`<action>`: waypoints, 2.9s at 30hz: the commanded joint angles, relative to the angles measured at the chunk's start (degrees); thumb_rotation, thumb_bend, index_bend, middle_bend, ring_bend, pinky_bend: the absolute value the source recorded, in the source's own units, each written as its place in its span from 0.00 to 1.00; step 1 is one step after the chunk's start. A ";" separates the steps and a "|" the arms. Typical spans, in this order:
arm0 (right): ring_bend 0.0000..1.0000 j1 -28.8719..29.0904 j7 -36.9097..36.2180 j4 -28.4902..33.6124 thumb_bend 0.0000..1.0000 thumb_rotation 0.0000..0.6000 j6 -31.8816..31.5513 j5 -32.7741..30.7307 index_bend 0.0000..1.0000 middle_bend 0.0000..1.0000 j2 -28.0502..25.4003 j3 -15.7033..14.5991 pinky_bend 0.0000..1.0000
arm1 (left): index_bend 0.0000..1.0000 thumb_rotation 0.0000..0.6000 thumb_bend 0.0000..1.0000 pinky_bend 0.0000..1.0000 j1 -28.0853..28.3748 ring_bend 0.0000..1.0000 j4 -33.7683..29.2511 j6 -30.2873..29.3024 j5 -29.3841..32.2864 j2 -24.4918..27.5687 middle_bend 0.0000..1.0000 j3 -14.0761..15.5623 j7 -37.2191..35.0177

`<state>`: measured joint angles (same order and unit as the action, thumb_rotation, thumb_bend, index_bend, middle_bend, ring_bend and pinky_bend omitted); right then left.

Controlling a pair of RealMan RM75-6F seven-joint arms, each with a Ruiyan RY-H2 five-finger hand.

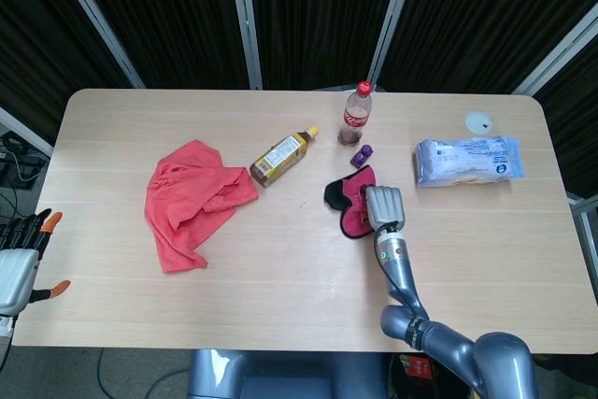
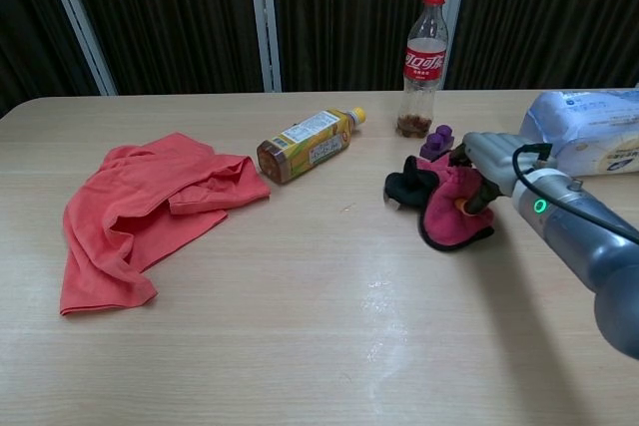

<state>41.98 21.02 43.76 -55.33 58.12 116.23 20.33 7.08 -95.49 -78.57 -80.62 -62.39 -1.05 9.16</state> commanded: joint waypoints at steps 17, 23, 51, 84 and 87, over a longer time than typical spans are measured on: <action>0.52 -4.66 1.74 8.21 0.45 1.00 -2.55 -1.54 0.73 0.60 -7.65 -0.29 0.75 | 0.02 1.00 0.00 0.00 0.14 0.00 -0.67 0.23 0.28 -0.26 0.00 -0.01 0.65; 0.52 -4.49 0.77 10.27 0.45 1.00 -2.76 -0.93 0.73 0.60 -6.88 -0.78 0.75 | 0.02 1.00 0.00 0.00 0.16 0.00 -0.69 0.29 0.31 -0.23 0.00 -0.01 0.51; 0.52 -6.04 -2.67 26.68 0.45 1.00 -5.82 7.54 0.73 0.60 -14.02 -5.53 0.75 | 0.02 1.00 0.00 0.00 0.20 0.00 -1.38 1.13 1.12 0.58 0.00 0.04 -0.93; 0.04 -24.39 -16.99 50.40 0.14 1.00 -11.12 10.15 0.29 0.14 -45.45 -14.79 0.30 | 0.04 1.00 0.00 0.00 -0.09 0.00 -1.98 -0.19 -0.58 0.26 0.00 0.56 0.93; 0.00 -24.03 -14.88 49.93 0.05 1.00 -10.71 9.26 0.15 0.01 -45.81 -14.63 0.18 | 0.04 1.00 0.00 0.00 -0.17 0.00 -1.78 -0.39 -0.63 0.13 0.00 0.54 1.07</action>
<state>17.70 4.81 94.05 -66.05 67.65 70.70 5.67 6.93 -97.29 -78.95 -81.28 -62.25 -0.51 10.21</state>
